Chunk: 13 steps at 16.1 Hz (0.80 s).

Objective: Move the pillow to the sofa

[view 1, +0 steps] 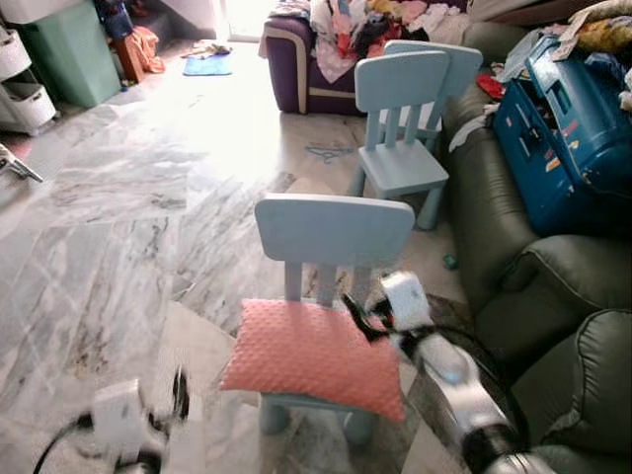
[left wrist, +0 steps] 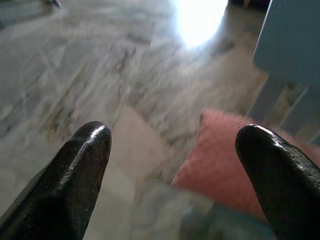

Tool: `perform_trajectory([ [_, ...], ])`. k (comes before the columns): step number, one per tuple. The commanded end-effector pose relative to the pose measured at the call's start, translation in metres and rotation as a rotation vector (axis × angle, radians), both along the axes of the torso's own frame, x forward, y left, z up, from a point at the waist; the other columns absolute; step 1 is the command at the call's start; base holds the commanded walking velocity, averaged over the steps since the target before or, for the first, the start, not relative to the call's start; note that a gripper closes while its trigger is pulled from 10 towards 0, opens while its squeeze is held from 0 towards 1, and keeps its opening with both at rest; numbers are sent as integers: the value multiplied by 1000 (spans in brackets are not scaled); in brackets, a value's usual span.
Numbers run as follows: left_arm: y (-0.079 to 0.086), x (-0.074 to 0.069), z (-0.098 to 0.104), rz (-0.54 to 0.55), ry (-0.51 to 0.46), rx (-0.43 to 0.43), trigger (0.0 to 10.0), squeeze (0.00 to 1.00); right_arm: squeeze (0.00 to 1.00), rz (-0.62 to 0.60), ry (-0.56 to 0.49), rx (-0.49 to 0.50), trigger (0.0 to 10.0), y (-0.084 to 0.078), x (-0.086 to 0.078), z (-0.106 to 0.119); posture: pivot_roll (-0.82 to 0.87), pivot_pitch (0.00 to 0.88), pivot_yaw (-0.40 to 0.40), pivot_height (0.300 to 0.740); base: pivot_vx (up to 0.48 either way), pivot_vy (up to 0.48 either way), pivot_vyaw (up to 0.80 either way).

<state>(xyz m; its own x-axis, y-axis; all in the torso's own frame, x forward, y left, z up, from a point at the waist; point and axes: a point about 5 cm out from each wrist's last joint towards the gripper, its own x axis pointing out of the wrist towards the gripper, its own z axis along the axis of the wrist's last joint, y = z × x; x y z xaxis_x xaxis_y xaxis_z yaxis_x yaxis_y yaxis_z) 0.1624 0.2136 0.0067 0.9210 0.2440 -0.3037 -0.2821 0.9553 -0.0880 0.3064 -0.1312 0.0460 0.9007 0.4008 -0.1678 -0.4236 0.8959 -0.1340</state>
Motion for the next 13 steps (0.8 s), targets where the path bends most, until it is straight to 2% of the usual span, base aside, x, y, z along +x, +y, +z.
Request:
perform_trajectory([
  [1,7,-5,1,5,4,32,10000,0,0,-48,29,10,10000,-11,-3,-4,-119,145,-3,740,0,0,0],
  [3,9,-2,1,12,4,39,10000,0,0,-226,99,6,10000,-41,-5,-14,-122,143,-1,740,0,0,0],
  [5,6,8,4,-8,-15,41,10000,0,0,-268,114,1,10000,-52,-14,-19,-135,141,6,740,0,0,0],
  [8,5,18,7,-27,-31,44,10000,0,0,-284,134,5,10000,-52,-19,-23,-144,134,13,740,0,0,0],
  [13,11,28,13,-22,-55,56,10000,0,0,-312,161,18,10000,-51,-16,-24,-142,115,16,740,0,0,-784],
])
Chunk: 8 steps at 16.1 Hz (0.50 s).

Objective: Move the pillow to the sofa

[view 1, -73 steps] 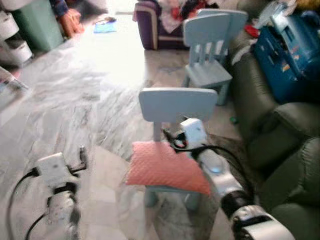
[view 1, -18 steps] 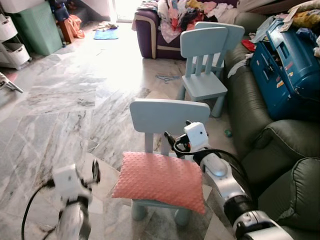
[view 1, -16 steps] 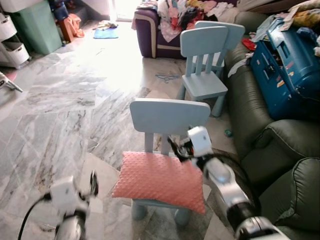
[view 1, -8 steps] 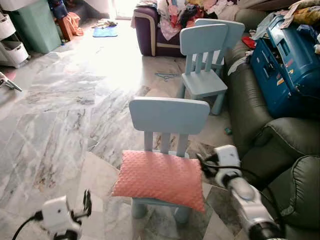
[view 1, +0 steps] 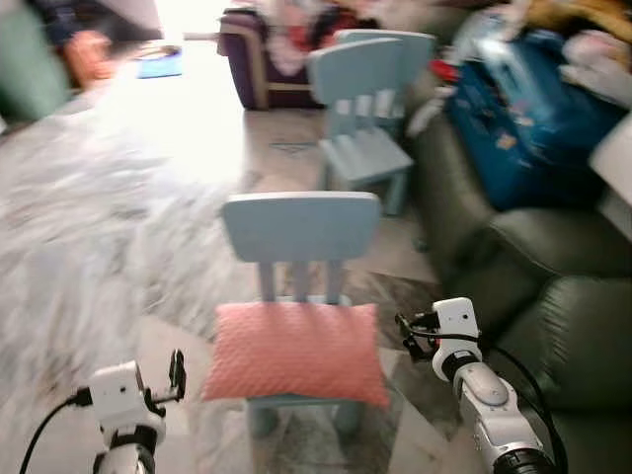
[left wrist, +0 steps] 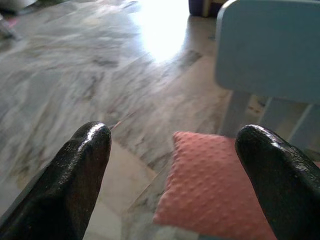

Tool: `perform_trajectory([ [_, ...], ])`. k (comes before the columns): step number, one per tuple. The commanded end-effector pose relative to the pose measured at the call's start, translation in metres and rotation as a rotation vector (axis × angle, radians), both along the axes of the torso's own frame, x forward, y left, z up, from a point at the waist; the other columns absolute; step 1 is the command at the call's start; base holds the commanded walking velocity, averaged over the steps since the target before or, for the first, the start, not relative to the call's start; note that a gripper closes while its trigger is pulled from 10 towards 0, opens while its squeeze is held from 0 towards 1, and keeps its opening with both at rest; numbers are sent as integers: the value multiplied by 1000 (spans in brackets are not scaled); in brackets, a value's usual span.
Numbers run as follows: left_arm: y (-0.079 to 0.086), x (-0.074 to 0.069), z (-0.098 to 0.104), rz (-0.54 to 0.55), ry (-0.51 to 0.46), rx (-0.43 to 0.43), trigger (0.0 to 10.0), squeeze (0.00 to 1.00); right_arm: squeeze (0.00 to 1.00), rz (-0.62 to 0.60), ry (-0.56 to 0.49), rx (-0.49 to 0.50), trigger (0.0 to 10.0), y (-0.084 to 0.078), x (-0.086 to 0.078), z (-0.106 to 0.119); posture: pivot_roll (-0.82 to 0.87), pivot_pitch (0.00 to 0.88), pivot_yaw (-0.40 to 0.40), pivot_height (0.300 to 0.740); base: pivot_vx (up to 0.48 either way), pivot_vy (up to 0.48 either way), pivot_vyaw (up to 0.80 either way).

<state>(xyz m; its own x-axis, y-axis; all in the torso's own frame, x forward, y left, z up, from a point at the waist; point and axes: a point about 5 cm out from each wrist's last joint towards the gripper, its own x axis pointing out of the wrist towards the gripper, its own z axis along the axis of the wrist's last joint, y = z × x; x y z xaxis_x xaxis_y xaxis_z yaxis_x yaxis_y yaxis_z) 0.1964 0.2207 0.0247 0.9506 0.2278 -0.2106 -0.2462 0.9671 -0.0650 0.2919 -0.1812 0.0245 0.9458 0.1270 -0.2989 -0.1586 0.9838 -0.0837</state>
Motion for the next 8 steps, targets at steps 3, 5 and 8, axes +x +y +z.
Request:
perform_trajectory([
  [3,2,3,-3,-7,19,9,10000,0,0,1,-11,11,10000,4,3,2,-146,108,20,740,0,0,-521],
  [5,1,6,-1,-18,9,9,10000,0,0,13,-37,17,10000,9,9,8,-144,103,19,740,0,0,0],
  [8,0,5,1,-58,-8,10,10000,0,0,-37,-133,-14,10000,6,24,29,-131,103,15,740,0,0,0],
])
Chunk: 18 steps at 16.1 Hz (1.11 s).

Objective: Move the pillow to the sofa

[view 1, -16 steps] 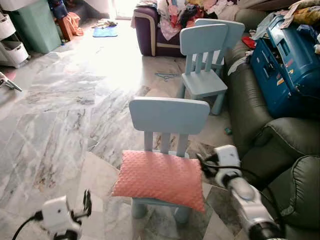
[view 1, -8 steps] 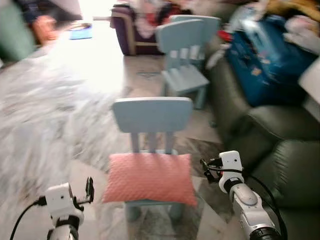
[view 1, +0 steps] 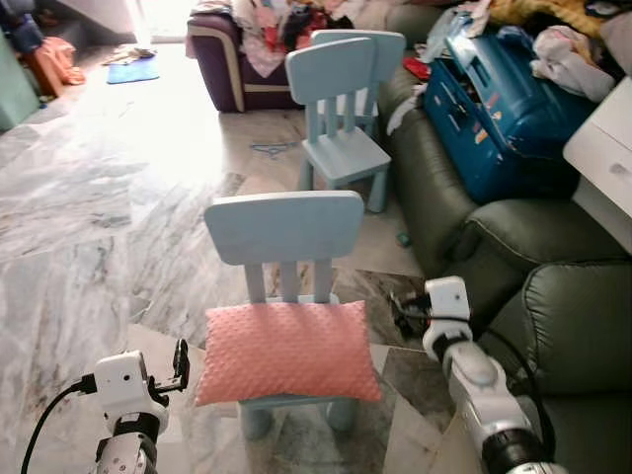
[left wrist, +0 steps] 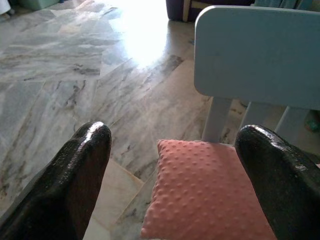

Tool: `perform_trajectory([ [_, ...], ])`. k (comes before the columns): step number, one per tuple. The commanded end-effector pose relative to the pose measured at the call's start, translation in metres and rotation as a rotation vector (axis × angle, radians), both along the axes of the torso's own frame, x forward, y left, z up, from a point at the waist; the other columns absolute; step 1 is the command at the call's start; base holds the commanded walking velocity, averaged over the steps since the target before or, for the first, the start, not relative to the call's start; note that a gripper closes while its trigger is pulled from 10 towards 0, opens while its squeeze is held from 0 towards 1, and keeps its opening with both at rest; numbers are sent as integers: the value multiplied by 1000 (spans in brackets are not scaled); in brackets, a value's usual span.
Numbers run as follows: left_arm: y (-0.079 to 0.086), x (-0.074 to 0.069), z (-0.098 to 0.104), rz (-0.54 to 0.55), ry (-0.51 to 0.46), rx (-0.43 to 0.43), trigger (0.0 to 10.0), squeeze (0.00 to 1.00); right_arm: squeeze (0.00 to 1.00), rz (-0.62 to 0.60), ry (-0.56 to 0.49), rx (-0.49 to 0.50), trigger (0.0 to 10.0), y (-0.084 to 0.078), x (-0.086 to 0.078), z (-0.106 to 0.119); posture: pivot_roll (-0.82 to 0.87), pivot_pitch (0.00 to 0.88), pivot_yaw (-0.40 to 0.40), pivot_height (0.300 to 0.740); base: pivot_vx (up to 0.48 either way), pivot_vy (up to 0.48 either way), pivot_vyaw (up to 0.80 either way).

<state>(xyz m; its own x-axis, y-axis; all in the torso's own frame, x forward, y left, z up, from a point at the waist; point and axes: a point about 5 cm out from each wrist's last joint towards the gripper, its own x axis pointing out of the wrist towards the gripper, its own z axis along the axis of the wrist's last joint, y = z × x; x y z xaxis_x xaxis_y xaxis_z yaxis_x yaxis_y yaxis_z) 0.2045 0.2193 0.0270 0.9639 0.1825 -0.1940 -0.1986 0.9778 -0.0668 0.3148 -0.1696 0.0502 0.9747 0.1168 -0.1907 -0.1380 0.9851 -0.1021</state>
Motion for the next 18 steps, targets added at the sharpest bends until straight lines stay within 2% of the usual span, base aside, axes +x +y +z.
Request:
perform_trajectory([
  [1,3,-5,-3,-3,16,14,10000,0,0,-88,-39,-11,10000,-14,4,9,-131,103,16,740,0,0,0],
  [4,7,-1,-2,-3,21,10,10000,0,0,-167,9,-41,10000,-48,-6,0,-145,108,27,740,0,0,0],
  [6,-2,6,9,-80,-6,12,10000,0,0,-146,29,-57,10000,-59,-16,-5,-163,108,34,740,0,0,0],
  [8,-6,-6,14,-121,-8,26,10000,0,0,-82,25,-68,10000,-57,-27,-6,-158,109,35,740,0,0,0],
  [9,-7,-16,13,-129,3,28,10000,0,0,-45,27,-78,10000,-57,-35,-8,-154,112,35,740,0,0,0],
  [10,-7,-32,11,-111,21,22,10000,0,0,-7,31,-92,10000,-58,-47,-9,-156,113,35,740,0,0,0],
  [12,-3,-44,6,-72,49,14,10000,0,0,5,35,-97,10000,-62,-57,-9,-155,113,35,740,0,0,0],
  [14,0,-41,6,-46,53,9,10000,0,0,11,28,-86,10000,-58,-54,-7,-152,106,27,740,0,0,0],
  [18,0,-38,4,-62,54,7,10000,0,0,65,-9,-28,10000,-33,-32,0,-133,100,14,740,0,0,0],
])
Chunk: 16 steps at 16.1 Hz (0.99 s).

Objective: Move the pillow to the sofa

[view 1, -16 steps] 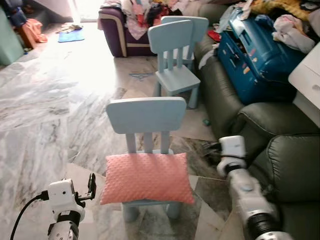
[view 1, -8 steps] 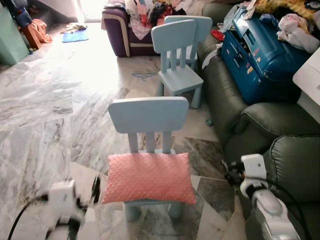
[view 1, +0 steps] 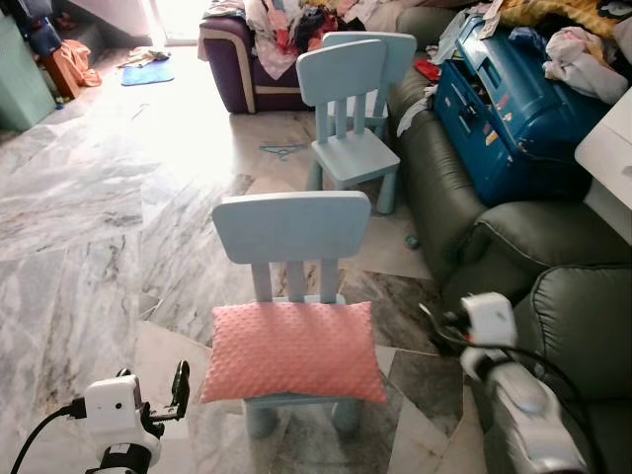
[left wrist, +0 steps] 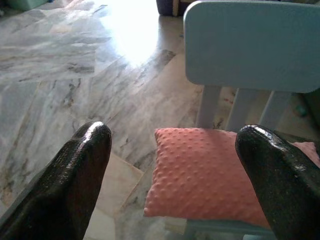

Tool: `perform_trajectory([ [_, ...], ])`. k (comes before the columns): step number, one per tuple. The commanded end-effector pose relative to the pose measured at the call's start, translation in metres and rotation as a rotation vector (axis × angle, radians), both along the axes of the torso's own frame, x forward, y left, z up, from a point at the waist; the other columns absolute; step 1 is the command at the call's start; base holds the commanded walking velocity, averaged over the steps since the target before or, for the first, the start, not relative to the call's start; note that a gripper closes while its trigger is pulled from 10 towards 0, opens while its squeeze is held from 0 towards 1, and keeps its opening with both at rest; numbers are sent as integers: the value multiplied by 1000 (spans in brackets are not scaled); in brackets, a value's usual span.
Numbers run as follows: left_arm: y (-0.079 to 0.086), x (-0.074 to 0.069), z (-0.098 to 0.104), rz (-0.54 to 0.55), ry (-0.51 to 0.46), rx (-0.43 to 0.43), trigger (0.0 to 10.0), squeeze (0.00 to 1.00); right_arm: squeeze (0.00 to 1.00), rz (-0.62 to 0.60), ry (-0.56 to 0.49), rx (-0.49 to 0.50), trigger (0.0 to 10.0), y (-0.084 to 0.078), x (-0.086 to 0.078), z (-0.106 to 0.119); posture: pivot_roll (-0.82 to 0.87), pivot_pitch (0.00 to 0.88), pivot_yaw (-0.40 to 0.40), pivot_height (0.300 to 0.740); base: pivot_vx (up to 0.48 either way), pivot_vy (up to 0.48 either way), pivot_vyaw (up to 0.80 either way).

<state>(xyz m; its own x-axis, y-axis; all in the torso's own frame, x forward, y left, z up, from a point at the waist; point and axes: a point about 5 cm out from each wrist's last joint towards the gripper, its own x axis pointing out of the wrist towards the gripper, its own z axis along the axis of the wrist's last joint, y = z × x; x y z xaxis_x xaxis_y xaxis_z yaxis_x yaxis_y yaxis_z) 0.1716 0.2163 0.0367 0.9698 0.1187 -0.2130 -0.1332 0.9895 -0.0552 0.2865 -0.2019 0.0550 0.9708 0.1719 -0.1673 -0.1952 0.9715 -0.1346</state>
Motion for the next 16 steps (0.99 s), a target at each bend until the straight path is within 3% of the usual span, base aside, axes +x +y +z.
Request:
perform_trajectory([
  [1,3,-4,-7,10,29,-6,10000,0,0,20,11,20,10000,7,1,-2,-126,102,8,740,0,0,0],
  [5,1,-7,-9,5,33,-31,10000,0,0,83,-12,41,10000,29,5,7,-117,113,-8,740,0,0,0],
  [9,-1,-9,-13,-2,44,-37,10000,0,0,106,-9,47,10000,35,3,10,-123,122,-12,740,0,0,0],
  [16,-10,-8,0,-5,13,-25,10000,0,0,131,9,55,10000,42,-5,15,-120,140,-9,740,0,0,0],
])
